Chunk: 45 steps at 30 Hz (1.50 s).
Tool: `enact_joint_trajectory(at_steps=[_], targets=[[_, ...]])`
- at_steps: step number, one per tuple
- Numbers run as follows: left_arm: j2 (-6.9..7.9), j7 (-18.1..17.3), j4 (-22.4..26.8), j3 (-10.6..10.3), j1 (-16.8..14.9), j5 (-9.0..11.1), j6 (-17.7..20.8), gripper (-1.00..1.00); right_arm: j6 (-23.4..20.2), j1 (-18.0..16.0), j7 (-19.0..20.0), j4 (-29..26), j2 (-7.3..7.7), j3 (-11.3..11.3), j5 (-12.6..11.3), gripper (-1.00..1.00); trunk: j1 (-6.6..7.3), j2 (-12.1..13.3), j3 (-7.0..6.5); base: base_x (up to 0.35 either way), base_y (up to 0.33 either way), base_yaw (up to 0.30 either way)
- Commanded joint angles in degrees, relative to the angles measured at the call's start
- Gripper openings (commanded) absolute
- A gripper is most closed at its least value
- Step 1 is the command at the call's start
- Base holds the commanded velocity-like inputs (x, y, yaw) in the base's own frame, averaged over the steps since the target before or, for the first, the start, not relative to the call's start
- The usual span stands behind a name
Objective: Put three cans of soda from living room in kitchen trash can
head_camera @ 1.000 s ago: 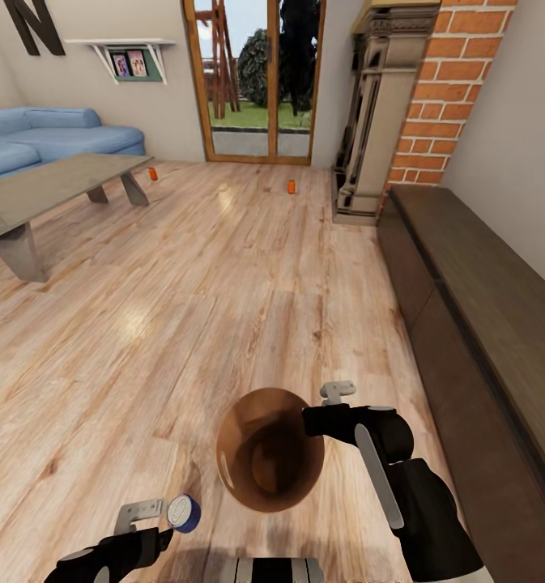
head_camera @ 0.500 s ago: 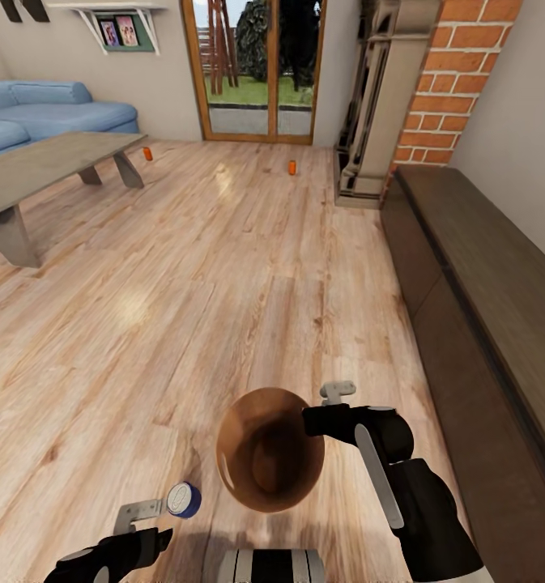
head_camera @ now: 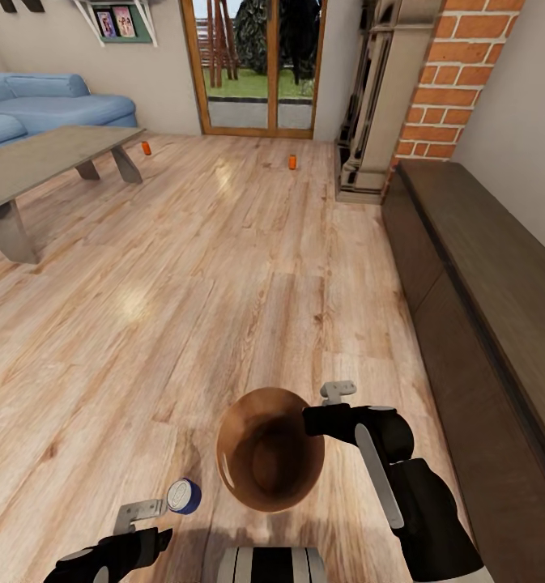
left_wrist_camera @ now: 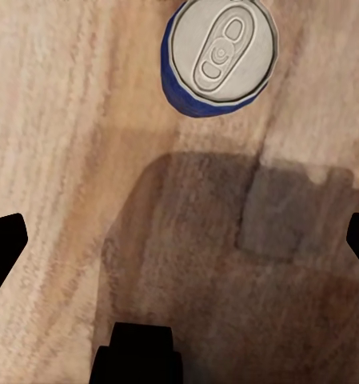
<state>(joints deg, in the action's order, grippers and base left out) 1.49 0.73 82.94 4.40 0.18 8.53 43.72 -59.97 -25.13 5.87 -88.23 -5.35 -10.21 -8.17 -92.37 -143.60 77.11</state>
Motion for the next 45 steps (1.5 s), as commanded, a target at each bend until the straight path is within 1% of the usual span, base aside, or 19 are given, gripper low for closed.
enact_joint_trajectory(at_steps=[1,9,15,30,31,32,33,34,36,39,45], targets=[[0.00,0.0,0.0,0.0,0.0,0.0,0.0,1.00,0.0,0.0,0.1,0.0,-0.01,0.0,-1.7,-1.00,0.00,0.0,0.00,0.000,0.000,0.000],[0.05,0.0,-0.1,0.1,0.0,0.0,-0.3,1.00,0.0,0.0,0.1,0.0,-0.01,-0.1,-1.8,-1.00,0.00,0.0,0.12,0.000,0.000,0.000],[0.08,0.1,-0.1,-0.2,0.0,-0.1,-0.8,1.00,0.0,0.0,0.1,0.0,-0.01,0.0,-1.7,-1.00,0.00,0.0,0.63,0.000,0.000,0.000],[0.44,0.2,-0.4,0.0,0.0,-0.5,-1.0,1.00,0.0,0.0,-0.5,-0.2,0.07,0.4,-1.6,-1.00,0.00,0.0,2.04,0.000,0.000,0.000],[0.44,0.2,-0.4,0.0,0.0,-0.5,-1.0,1.00,0.0,0.0,-0.5,-0.2,0.07,0.5,-1.6,-1.00,0.00,0.0,2.14,0.000,0.000,0.000],[0.44,0.2,-0.4,0.0,0.0,-0.5,-1.0,1.00,0.0,0.0,-0.5,-0.2,0.08,1.2,-1.6,-1.00,0.00,0.0,2.23,0.000,0.000,0.000],[0.44,0.2,-0.4,0.0,0.0,-0.5,-1.0,1.00,0.0,0.0,-0.5,-0.3,0.08,2.2,-1.6,-1.00,0.00,0.0,2.33,0.000,0.000,0.000],[0.44,0.2,-0.4,0.0,0.0,-0.5,-1.0,1.00,0.0,0.0,-0.4,-0.6,0.07,3.8,-1.6,-1.00,0.00,0.0,2.42,0.000,0.000,0.000],[0.44,0.2,-0.5,0.0,0.0,-0.5,-1.0,1.00,0.0,-0.1,-0.4,-1.0,0.37,5.1,-1.5,-1.00,0.00,0.0,2.61,0.000,0.000,0.000],[0.44,0.2,-0.5,-0.1,0.0,-0.5,-1.1,1.00,0.0,-0.7,-0.4,-1.5,0.99,5.8,-1.5,-1.00,0.00,0.0,2.89,0.000,0.000,0.000],[0.72,0.2,-0.3,0.0,0.0,-0.6,-1.1,1.00,0.0,-1.9,0.0,-1.7,1.17,6.0,-1.5,-1.00,0.00,0.0,3.46,0.000,0.000,0.000]])
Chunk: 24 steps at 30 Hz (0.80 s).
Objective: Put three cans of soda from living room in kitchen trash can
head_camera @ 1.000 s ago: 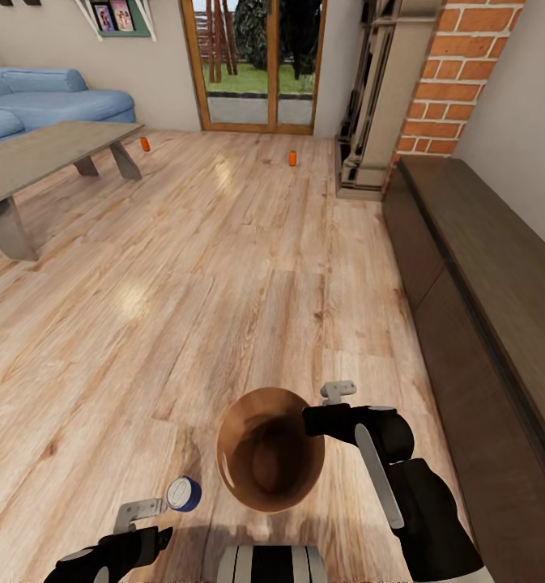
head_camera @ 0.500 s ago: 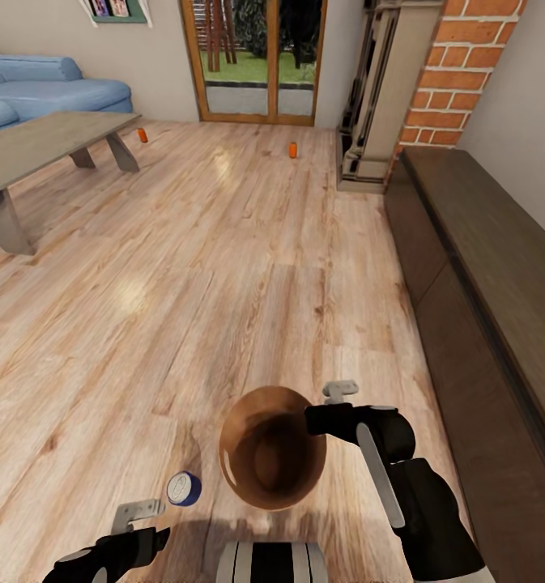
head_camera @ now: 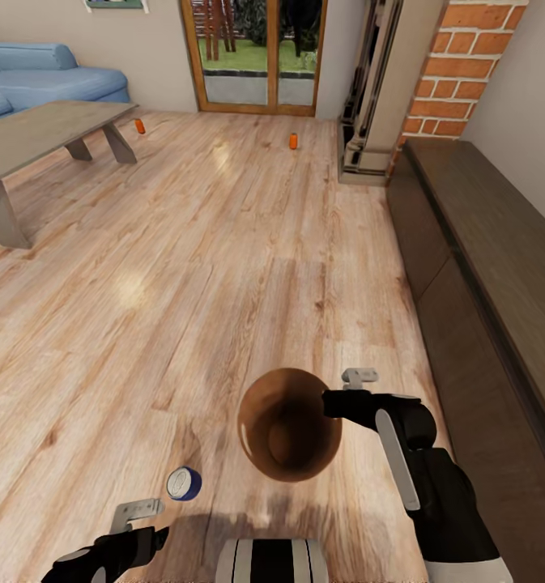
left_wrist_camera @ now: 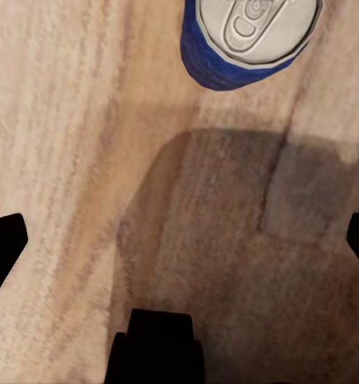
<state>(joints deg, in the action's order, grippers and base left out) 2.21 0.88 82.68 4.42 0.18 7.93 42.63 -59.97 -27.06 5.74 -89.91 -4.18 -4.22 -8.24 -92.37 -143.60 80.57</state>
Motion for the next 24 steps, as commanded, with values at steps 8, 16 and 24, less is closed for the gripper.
enact_joint_trajectory(at_steps=[8,16,24], targets=[[0.38,0.0,0.5,0.1,0.0,-0.1,-5.3,1.00,0.0,-1.9,-0.2,0.0,-0.54,-0.5,-1.1,-1.00,0.00,0.0,0.76,0.000,0.000,0.000],[0.52,0.0,1.3,0.0,0.0,-0.2,-6.2,1.00,0.0,-1.9,-0.5,0.1,-0.65,-0.7,-0.8,-1.00,0.00,0.0,1.52,0.000,0.000,0.000],[0.60,0.0,1.2,0.0,0.0,-0.2,-6.2,1.00,0.0,-1.9,-0.6,0.5,-0.66,-0.7,-0.8,-1.00,0.00,0.0,2.28,0.000,0.000,0.000]])
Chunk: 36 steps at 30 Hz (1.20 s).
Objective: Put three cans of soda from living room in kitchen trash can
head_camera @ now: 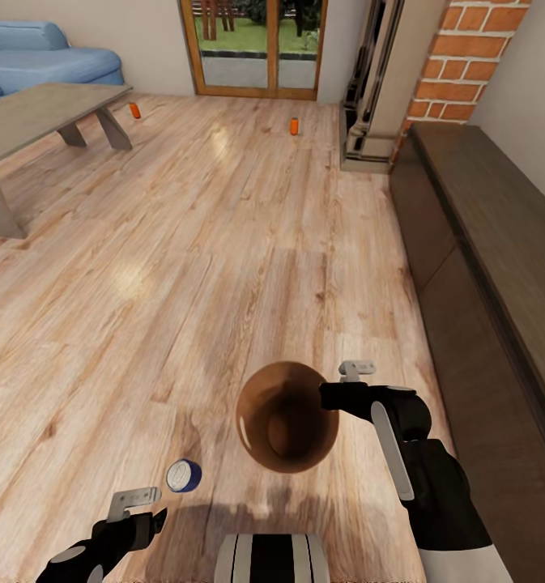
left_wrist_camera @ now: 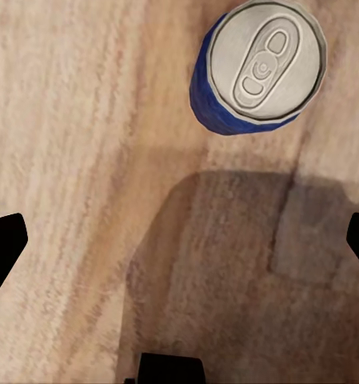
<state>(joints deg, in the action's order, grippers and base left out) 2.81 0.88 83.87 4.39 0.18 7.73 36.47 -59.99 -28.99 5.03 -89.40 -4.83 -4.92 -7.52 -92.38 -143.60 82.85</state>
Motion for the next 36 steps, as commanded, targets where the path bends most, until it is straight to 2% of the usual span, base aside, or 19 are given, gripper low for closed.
enact_joint_trajectory(at_steps=[1,7,19,30,31,32,34,36], targets=[[0.00,0.0,0.0,0.0,0.0,0.0,0.0,1.00,0.0,0.0,0.1,0.0,-0.01,0.0,-1.5,-1.00,0.01,0.0,0.09,0.000,0.000,0.000],[-0.08,-0.1,0.0,0.0,0.0,0.1,-0.1,1.00,0.0,0.0,0.2,-0.3,-0.01,0.0,-1.5,-1.00,0.01,0.0,0.44,0.000,0.000,0.000],[-0.21,0.0,1.9,-0.4,-0.2,-0.8,-0.3,1.00,0.0,0.0,0.1,-0.4,0.01,0.1,-1.4,-1.00,0.01,0.0,0.48,0.000,0.000,0.000],[-0.60,-0.3,2.1,-0.4,-0.3,-0.8,0.3,1.00,0.3,0.0,0.2,-0.3,0.02,0.5,-1.4,-1.00,0.01,0.0,0.48,0.000,0.000,0.000],[-0.26,-0.6,1.8,-0.8,-0.6,-1.1,0.7,1.00,0.1,0.0,-0.2,-0.2,0.17,0.2,0.3,-1.00,0.00,0.0,0.48,0.000,0.000,0.000],[0.06,-0.9,1.4,-1.1,-0.9,-1.4,1.0,1.00,0.1,0.0,-0.6,-0.2,0.06,0.3,0.4,-1.00,0.00,0.0,0.48,0.000,0.000,0.000],[0.71,-1.6,0.8,-1.7,-1.6,-2.1,1.6,1.00,0.0,0.0,-1.4,-0.2,0.00,0.3,2.0,-1.00,0.00,0.0,0.48,0.000,0.000,0.000],[1.35,-2.2,0.2,-1.7,-2.2,-2.0,2.3,1.00,0.0,0.0,-1.1,-0.2,-0.10,0.5,5.2,-1.00,0.00,0.0,0.48,0.000,0.000,0.000]])
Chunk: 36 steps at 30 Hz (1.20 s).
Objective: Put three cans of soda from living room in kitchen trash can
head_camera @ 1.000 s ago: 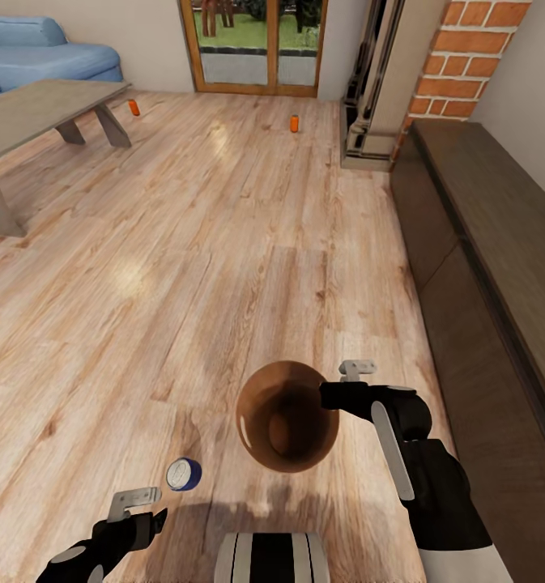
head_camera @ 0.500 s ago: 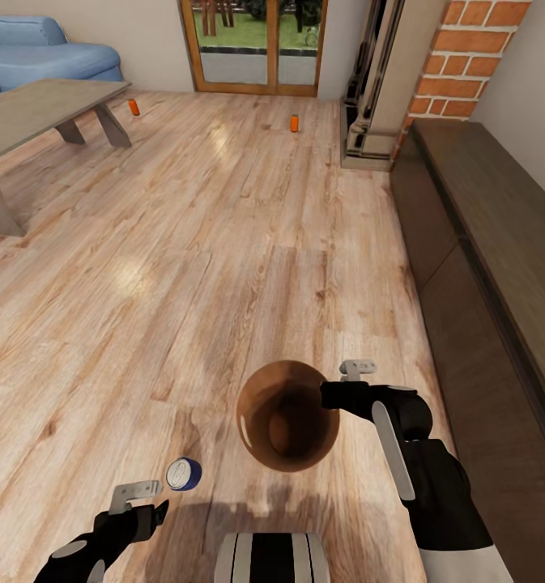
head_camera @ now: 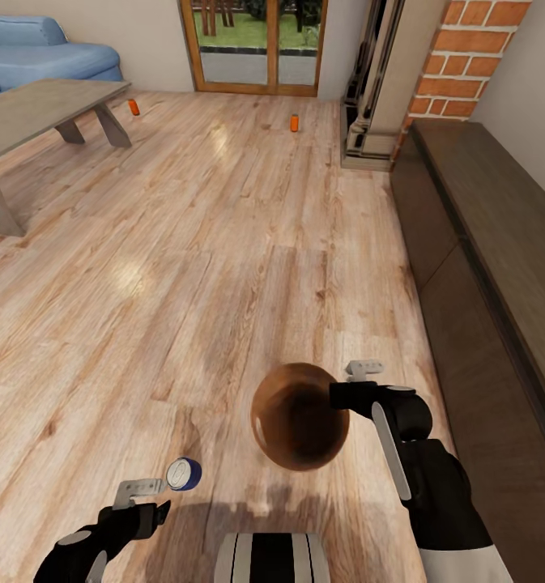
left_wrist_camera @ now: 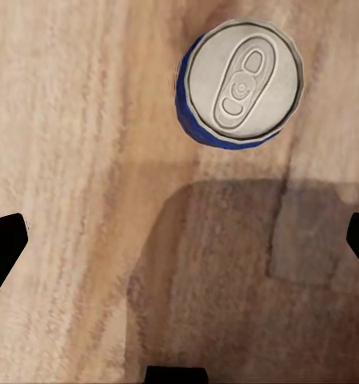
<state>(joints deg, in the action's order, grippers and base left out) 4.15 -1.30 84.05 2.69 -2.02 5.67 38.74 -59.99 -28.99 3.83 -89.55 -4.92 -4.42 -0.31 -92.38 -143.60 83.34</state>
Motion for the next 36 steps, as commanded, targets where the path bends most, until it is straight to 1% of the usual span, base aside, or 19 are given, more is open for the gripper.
enact_joint_trajectory(at_steps=[1,2,4,8,15,17,21,22,30,32,34,35,36], targets=[[0.33,-0.3,-0.3,0.3,-0.2,0.3,-0.3,1.00,0.0,0.0,0.3,0.0,0.05,0.0,-0.5,-1.00,0.01,0.0,0.00,0.000,0.000,0.000],[-0.01,-0.7,-0.6,0.7,0.1,0.6,-0.7,1.00,0.0,0.0,0.5,0.0,0.08,0.0,0.7,-1.00,0.01,0.0,0.00,0.000,0.000,0.000],[-0.65,0.0,-1.3,1.3,0.8,1.3,-1.3,1.00,0.0,0.0,0.9,0.0,0.24,0.0,2.7,-1.00,0.01,0.0,0.00,0.000,0.000,0.000],[-1.88,1.3,-2.6,2.6,2.1,1.3,-2.6,1.00,0.0,0.0,1.3,-0.1,0.26,0.0,5.6,-1.00,0.01,0.0,0.00,0.000,0.000,0.000],[-1.79,3.6,-4.5,2.6,4.3,1.4,-4.8,1.00,0.0,0.0,1.3,-0.1,0.26,0.0,9.0,-1.00,0.01,0.0,0.00,0.000,0.000,0.000],[-1.78,3.9,-4.4,2.7,4.4,1.4,-5.4,1.00,0.0,0.0,1.3,-0.2,0.26,0.0,9.7,-1.00,0.01,0.0,0.00,0.000,0.000,0.000],[-1.73,3.9,-4.4,2.7,4.4,1.4,-5.4,1.00,0.0,0.0,1.3,-0.3,0.26,0.0,10.8,-1.00,0.01,0.0,0.00,0.000,0.000,0.000],[-1.70,3.8,-4.4,2.8,4.4,1.4,-5.4,1.00,0.0,0.0,1.3,-0.3,0.26,0.0,-7.2,-1.00,0.01,0.0,0.00,0.000,0.000,0.000],[-1.67,3.8,-3.9,2.7,4.4,1.5,-5.1,1.00,0.0,0.0,1.3,-0.3,0.26,0.1,-7.2,-1.00,0.01,0.0,0.00,0.000,0.000,0.000],[-1.31,3.8,-2.3,2.6,4.4,1.5,-2.9,1.00,0.0,0.0,1.3,-0.3,0.26,0.1,-7.2,-1.00,0.01,0.0,0.00,0.000,0.000,0.000],[-1.11,3.8,1.0,2.6,4.1,1.5,0.8,1.00,0.0,0.0,1.3,-0.3,0.26,0.1,-7.2,-1.00,0.01,0.0,0.00,0.000,0.000,0.000],[-1.14,3.7,2.0,2.5,3.4,1.5,3.8,1.00,0.0,0.0,1.3,-0.3,0.26,0.1,-7.2,-1.00,0.01,0.0,0.00,0.000,0.000,0.000],[-1.14,3.7,2.2,2.5,2.9,1.5,4.6,1.00,0.0,0.0,1.3,-0.3,0.26,0.1,-7.2,-1.00,0.01,0.0,0.00,0.000,0.000,0.000]])
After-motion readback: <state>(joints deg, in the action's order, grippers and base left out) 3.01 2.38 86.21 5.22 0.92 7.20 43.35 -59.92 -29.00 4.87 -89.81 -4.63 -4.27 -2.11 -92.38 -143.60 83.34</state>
